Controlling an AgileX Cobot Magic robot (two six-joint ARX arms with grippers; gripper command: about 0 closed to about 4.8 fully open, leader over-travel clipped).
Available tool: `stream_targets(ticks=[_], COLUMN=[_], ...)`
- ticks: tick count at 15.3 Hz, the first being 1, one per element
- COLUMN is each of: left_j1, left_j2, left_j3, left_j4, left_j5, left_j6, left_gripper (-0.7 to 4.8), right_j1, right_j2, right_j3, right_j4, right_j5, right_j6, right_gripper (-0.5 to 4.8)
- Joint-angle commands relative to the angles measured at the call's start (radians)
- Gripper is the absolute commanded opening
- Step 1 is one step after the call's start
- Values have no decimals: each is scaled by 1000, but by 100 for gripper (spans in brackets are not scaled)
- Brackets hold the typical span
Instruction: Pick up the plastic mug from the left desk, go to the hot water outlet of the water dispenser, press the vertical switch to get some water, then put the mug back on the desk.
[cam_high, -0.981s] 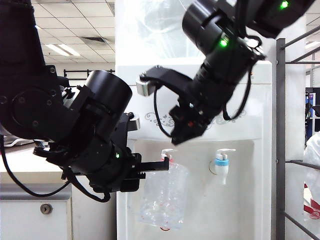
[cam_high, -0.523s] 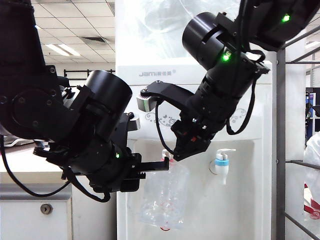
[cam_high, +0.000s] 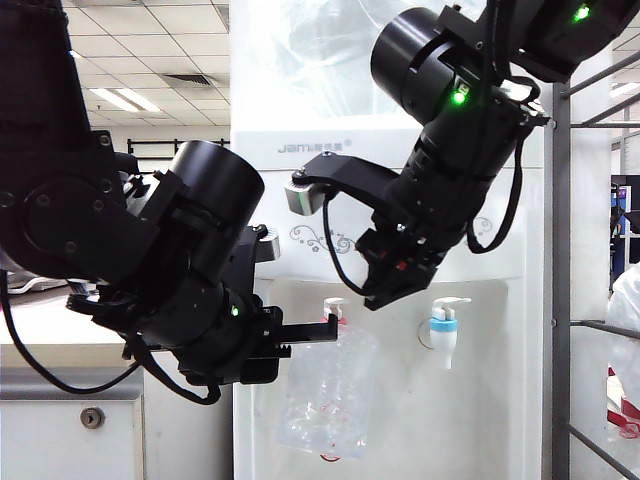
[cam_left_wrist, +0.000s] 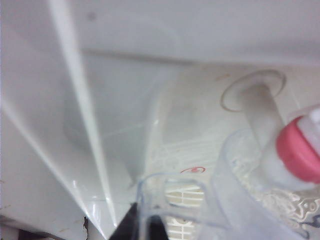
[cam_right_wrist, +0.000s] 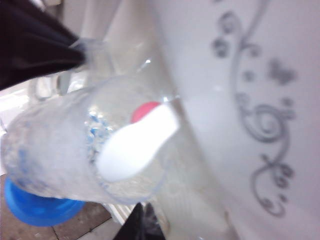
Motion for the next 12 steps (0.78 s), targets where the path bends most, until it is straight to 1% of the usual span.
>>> stream_targets(ticks=[1,4,6,12], left_j1=[0,0,0,0], left_j2=[-6,-6,-6,-6], left_j3=[5,5,5,5], left_j4=[31,31,31,31], left_j5=[-6,-8,-28,-28], left_j6=[2,2,1,1], left_gripper=[-6,-6,-6,-6], right_j1=[27,26,23,24], right_j2=[-6,-5,-2,28], right_j3=[5,5,5,5], right_j4=[68,82,87,79], right_j5=[-36,-40,-40,-60], right_j6=[8,8,8,8], right_gripper=[-7,-7,-7,-7])
